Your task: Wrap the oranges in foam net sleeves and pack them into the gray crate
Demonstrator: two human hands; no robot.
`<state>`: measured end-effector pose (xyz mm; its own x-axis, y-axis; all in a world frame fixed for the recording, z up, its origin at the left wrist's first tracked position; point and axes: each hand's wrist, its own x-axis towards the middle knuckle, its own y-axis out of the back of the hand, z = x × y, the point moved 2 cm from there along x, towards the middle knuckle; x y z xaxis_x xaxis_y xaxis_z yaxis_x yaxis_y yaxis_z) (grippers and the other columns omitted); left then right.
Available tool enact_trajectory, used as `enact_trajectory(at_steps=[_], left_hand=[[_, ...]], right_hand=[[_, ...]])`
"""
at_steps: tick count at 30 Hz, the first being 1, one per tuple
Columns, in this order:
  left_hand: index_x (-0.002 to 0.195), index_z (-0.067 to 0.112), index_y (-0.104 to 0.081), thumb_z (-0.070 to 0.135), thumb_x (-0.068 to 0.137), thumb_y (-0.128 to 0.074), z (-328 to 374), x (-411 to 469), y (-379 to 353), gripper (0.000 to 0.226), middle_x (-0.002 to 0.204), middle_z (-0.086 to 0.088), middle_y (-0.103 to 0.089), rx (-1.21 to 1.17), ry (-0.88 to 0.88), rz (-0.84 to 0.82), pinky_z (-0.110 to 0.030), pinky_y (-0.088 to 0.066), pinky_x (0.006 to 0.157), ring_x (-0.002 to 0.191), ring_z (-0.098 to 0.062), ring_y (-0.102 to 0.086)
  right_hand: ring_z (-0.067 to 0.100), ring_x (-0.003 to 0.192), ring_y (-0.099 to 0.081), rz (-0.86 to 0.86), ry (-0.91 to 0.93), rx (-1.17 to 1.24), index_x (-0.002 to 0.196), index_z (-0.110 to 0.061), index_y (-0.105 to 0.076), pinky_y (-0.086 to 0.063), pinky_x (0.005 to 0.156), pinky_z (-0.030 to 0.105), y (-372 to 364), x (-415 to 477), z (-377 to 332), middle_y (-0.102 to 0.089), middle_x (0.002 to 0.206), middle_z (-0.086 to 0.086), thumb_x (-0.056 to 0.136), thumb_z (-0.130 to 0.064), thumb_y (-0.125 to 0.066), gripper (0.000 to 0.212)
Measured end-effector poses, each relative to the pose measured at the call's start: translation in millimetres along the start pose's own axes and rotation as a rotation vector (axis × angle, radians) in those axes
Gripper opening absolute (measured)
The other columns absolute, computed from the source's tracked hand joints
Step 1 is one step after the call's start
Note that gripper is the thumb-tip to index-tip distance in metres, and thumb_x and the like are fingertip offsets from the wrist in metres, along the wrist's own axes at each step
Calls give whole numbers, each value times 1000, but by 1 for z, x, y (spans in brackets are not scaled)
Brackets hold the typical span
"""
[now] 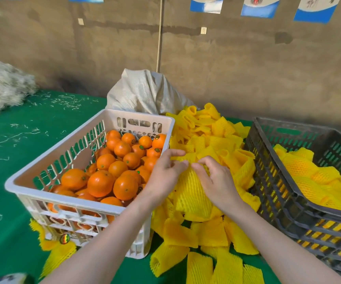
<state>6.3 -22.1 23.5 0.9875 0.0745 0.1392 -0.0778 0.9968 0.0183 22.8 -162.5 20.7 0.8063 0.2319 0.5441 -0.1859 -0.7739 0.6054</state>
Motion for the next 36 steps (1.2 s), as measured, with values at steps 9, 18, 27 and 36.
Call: enact_trajectory(at_steps=[9, 18, 27, 36], left_hand=[[130, 20, -46, 56, 75, -69, -43, 20, 114, 70, 128, -7, -51, 1490, 204, -161, -39, -41, 93, 119, -30, -45], [125, 18, -41, 48, 67, -76, -58, 32, 113, 74, 111, -3, -55, 1668, 150, -188, -44, -31, 100, 116, -29, -46], [119, 30, -49, 6, 75, -74, -15, 11, 76, 56, 116, -7, -60, -112, 34, 111, -27, -52, 73, 96, -24, -64], [121, 30, -36, 9, 76, -58, -3, -8, -27, 54, 68, -7, -50, -945, 231, -64, -31, -44, 59, 61, -17, -51]], right_hand=[[21, 60, -45, -95, -41, 190, 87, -13, -54, -35, 59, 42, -25, 13, -14, -52, 68, 18, 91, -41, -40, 32], [35, 63, -49, -136, -3, 154, 91, -22, -52, -37, 57, 47, -17, 10, -6, -53, 72, 23, 89, -44, -37, 27], [3, 58, -41, -180, 34, 312, 79, -24, -54, -33, 55, 26, -12, 7, -21, -43, 61, -12, 93, -38, -39, 25], [6, 78, -52, 54, 34, 228, 84, -9, -67, -39, 71, 12, -5, -9, -29, -56, 83, 6, 91, -26, -49, 26]])
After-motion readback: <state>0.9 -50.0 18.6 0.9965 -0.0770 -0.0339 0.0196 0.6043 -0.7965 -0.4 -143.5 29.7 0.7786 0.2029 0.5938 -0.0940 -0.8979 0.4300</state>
